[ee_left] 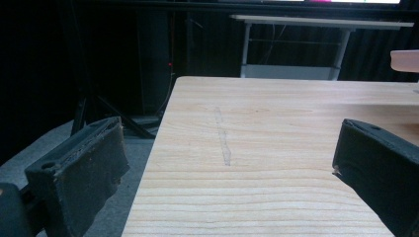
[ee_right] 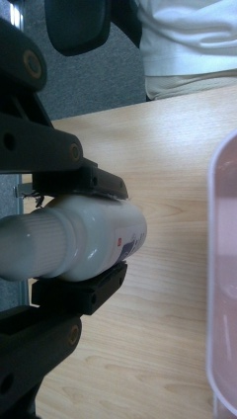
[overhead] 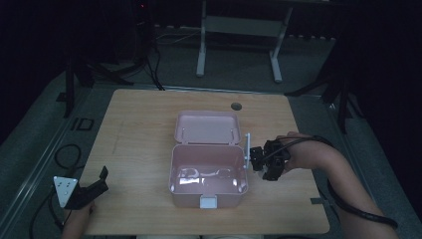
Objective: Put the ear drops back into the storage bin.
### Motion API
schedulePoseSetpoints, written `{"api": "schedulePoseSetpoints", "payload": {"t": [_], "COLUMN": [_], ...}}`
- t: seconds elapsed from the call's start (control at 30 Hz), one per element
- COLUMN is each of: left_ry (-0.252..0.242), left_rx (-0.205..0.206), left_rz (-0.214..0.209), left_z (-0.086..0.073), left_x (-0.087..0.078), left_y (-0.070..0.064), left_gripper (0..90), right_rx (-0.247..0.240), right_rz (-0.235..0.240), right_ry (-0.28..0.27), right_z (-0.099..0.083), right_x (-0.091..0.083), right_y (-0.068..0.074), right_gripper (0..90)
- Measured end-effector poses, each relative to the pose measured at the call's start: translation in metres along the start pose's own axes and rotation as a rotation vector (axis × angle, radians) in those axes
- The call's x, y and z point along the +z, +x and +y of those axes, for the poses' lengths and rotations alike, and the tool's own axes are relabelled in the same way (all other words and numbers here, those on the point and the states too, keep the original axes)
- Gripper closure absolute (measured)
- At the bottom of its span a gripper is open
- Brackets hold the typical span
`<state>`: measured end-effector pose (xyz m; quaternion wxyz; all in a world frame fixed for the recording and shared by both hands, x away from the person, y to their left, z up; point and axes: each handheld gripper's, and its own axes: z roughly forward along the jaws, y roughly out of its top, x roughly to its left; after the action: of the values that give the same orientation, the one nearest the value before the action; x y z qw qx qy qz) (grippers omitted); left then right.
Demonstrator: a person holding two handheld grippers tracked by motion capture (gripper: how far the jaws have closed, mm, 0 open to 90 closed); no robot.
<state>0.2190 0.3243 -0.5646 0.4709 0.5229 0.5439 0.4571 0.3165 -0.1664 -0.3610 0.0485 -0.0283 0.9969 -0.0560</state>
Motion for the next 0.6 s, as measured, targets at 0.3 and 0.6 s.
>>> {"api": "schedulePoseSetpoints", "payload": {"t": [0.3,0.6], "left_ry": [-0.001,-0.002], "left_rx": [-0.001,-0.001], "left_rz": [0.0,-0.002], "left_z": [0.0,0.0], "left_x": [0.0,0.0], "left_y": [0.0,0.0], "left_gripper": [0.4,0.4], "right_rx": [-0.033,-0.067], "right_rz": [-0.02,-0.025], "right_ry": [-0.014,-0.025], "right_z": [0.019,0.042], "right_x": [-0.015,-0.018], "right_y": [-0.001,-0.004], "right_gripper": [59.6,59.6]}}
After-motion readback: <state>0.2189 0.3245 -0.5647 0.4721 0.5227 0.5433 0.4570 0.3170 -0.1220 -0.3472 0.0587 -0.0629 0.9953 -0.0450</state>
